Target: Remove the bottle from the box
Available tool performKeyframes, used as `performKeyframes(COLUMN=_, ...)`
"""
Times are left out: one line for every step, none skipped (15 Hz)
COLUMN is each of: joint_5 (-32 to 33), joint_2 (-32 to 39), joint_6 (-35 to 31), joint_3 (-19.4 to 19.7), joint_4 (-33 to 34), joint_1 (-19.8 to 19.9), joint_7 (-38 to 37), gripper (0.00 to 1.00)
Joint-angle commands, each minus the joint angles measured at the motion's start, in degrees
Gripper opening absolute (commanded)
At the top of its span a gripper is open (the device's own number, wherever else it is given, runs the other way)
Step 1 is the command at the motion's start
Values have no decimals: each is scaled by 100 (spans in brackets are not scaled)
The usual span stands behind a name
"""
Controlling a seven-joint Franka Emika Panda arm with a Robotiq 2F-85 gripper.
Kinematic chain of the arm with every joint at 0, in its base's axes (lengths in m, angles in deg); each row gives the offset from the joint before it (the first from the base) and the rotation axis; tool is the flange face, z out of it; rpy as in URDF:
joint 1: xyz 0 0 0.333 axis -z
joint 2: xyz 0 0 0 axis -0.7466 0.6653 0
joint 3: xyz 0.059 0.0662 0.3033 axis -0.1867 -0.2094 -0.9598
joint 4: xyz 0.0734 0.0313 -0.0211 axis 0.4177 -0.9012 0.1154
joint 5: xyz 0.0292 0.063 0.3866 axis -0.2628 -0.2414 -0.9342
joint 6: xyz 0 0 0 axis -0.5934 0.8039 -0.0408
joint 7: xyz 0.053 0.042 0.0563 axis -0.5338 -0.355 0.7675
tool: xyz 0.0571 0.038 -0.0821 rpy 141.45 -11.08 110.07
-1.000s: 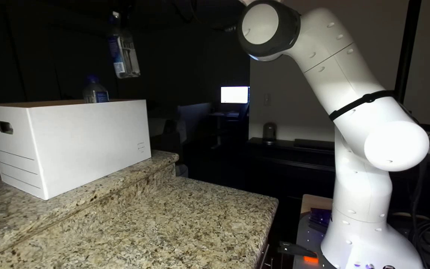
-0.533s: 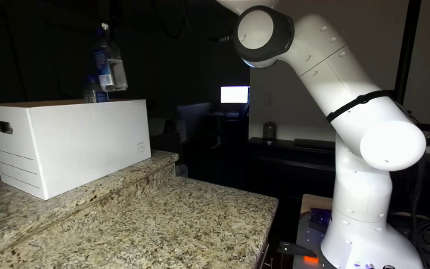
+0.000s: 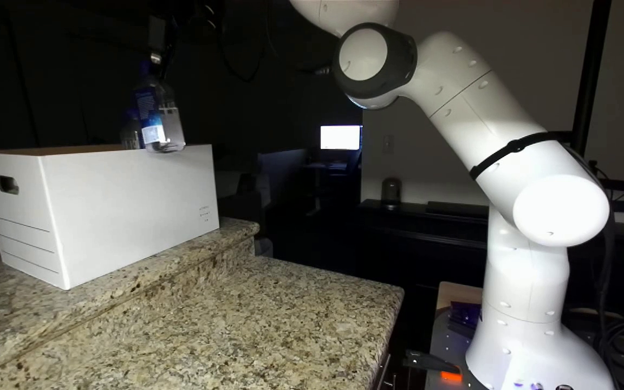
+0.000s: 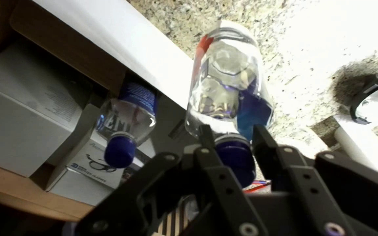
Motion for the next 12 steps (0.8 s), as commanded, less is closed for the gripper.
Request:
performKeyframes(joint_5=-325, joint_2=50, joint_6=327, joint_3=-288, joint_4=20, joint_1=48, joint_7=407, gripper=16)
performKeyframes(joint_5=-348, joint_2=80, joint_6=385, joint_3=-330, joint_4=26, joint_1=2, joint_7=490, gripper=16)
performKeyframes(joint_5=-379, joint_2=118, joint_6=442, joint_3=-384, joint_4=35, joint_1=-47, joint_7=600, gripper=15)
performKeyframes(joint_5=-398, joint_2=152, joint_6=476, joint_3=-422, joint_4=41, joint_1=-101, joint_7=698, gripper=15)
performKeyframes(joint_5=-418, joint_2=187, joint_6=502, joint_3=-471, joint_4=50, joint_1=-146, joint_7=828, gripper=15)
performKeyframes(joint_5=-430, joint_2=213, joint_6=517, joint_3=-511, joint_4=53, joint_1=-211, joint_7=926, gripper=15)
performKeyframes(joint_5=-440, joint_2=243, joint_6=506, joint_3=-545, joint_4=61, joint_1=-269, joint_7=1056, gripper=15)
performKeyframes(joint_5=-462, joint_2=267, joint_6=498, joint_3=-588, joint_4=70, joint_1=-329, joint_7=1177, gripper=15)
performKeyframes(joint_5=-446, joint_2=283, joint_6=479, joint_3=-609, joint_4=74, joint_1=-426, joint_7=1294, gripper=15)
performKeyframes(joint_5=-454, joint_2=294, joint_6=448, joint_3=-643, joint_4=88, joint_1=-488, joint_7=1473, gripper=15)
performKeyframes(joint_5=-465, joint_2=274, joint_6=407, joint_3=-689, joint_4=68, joint_1=-576, joint_7=1676, gripper=15)
performKeyframes(joint_5=-476, joint_2=246, joint_6=371, joint_3=-721, joint_4=40, joint_1=-627, joint_7=1858, gripper=15)
